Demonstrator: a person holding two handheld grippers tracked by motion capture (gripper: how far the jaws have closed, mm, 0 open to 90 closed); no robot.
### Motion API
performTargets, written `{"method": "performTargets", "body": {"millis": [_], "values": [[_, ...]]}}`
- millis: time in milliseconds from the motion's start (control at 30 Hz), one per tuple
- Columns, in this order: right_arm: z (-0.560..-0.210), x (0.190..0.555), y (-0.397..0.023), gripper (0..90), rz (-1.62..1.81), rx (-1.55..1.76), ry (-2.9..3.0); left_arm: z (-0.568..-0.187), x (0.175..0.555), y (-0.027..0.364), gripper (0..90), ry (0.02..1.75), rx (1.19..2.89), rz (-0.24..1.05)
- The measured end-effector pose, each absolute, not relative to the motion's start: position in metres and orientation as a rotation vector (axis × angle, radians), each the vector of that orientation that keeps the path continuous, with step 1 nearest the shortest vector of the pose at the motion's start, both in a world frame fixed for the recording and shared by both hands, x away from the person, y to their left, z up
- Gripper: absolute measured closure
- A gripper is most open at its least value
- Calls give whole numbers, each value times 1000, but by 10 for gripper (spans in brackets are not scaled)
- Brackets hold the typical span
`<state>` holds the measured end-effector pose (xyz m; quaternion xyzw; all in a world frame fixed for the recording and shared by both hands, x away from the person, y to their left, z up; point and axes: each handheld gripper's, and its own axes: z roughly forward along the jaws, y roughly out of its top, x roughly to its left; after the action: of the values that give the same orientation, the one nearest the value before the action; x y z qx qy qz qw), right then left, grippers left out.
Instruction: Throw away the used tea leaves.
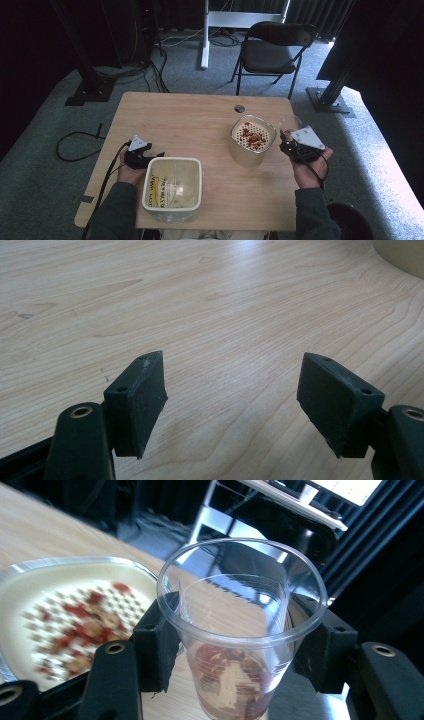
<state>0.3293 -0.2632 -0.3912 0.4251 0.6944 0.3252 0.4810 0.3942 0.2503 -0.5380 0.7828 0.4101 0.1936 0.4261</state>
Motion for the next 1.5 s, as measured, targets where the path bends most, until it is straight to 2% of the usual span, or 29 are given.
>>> {"method": "performTargets", "body": {"millis": [767, 1500], "values": [[-415, 367, -249, 400, 456, 868, 1794, -538, 394, 250, 281, 1027, 1958, 482], [-420, 375, -205, 404, -47, 395, 1846, -538, 394, 250, 281, 1028, 1959, 483]]}}
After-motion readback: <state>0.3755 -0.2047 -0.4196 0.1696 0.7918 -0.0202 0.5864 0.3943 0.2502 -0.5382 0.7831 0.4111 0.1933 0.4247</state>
